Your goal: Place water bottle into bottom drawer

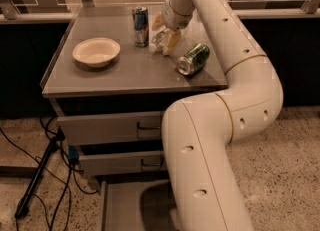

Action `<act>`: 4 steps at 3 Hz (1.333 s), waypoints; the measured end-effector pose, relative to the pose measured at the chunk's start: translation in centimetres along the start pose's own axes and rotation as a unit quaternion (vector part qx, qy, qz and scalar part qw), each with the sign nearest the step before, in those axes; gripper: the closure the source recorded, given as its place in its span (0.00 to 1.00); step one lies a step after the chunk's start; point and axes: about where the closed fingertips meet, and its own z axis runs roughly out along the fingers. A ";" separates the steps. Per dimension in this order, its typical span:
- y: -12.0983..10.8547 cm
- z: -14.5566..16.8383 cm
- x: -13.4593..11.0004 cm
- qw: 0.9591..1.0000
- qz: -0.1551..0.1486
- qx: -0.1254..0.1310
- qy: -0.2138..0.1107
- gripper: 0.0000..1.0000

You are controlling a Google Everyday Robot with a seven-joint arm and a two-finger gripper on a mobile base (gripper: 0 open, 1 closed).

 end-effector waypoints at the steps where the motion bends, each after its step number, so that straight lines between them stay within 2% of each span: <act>1: 0.0 0.0 0.0 1.000 0.000 0.000 0.000 0.66; 2: 0.0 0.0 0.0 1.000 0.000 0.000 0.000 0.89; 3: 0.0 0.0 0.0 1.000 0.000 0.000 0.000 1.00; 4: 0.0 0.0 0.0 1.000 0.000 0.000 0.000 1.00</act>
Offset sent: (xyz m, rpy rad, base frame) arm 0.0000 0.0000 0.0000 0.0000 0.0000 0.0000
